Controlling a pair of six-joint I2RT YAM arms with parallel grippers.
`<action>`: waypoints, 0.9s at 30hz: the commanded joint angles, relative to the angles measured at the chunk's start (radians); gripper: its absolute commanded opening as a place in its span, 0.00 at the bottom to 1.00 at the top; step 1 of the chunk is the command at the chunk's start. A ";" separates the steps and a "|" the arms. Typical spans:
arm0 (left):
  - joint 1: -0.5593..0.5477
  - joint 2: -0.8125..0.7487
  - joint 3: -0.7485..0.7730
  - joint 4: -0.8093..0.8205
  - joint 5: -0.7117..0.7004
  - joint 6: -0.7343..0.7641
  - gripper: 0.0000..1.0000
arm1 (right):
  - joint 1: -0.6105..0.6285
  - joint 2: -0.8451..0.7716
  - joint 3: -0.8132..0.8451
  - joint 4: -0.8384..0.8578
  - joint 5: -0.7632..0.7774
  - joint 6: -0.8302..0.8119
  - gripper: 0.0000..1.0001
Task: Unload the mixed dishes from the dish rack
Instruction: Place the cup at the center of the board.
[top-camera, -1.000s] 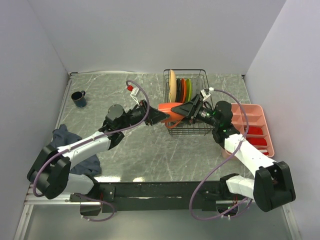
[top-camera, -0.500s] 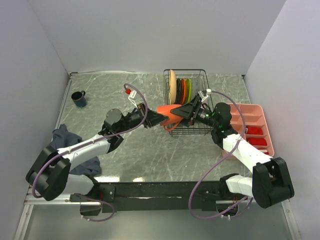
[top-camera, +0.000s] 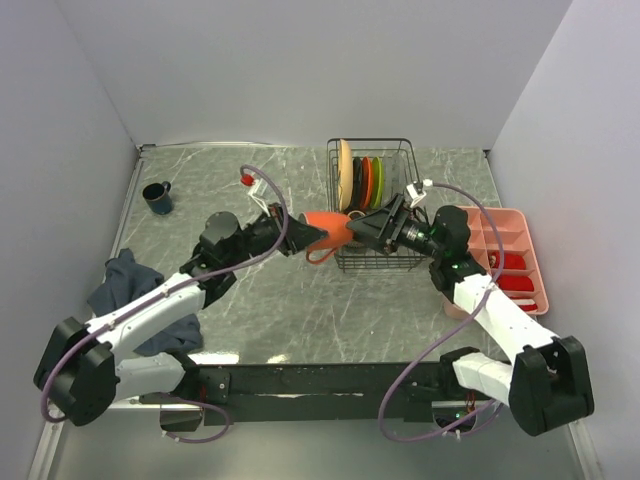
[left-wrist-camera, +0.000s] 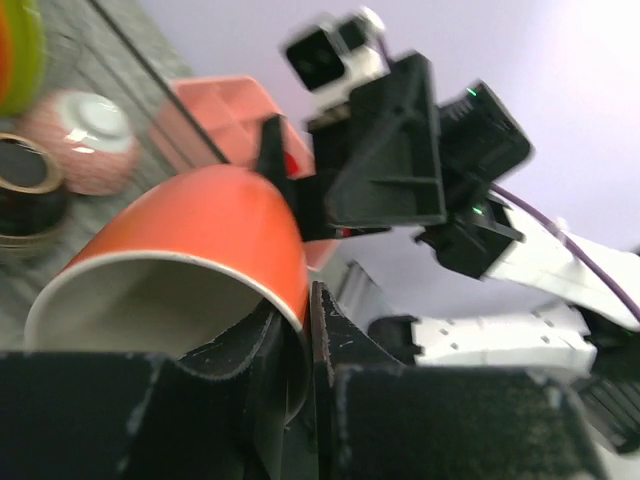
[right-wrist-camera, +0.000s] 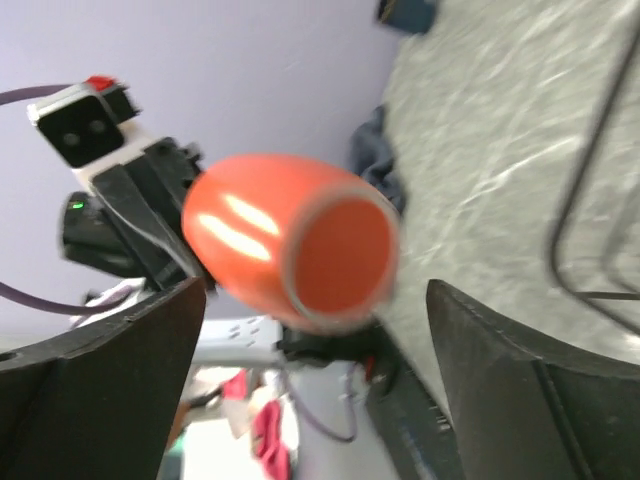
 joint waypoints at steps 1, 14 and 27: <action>0.038 -0.072 0.083 -0.052 -0.065 0.114 0.01 | -0.021 -0.062 0.061 -0.130 0.065 -0.151 1.00; 0.239 -0.042 0.363 -0.617 -0.238 0.360 0.01 | -0.024 -0.155 0.232 -0.671 0.250 -0.571 1.00; 0.495 0.326 0.823 -1.124 -0.517 0.608 0.01 | -0.021 -0.214 0.293 -0.921 0.437 -0.779 1.00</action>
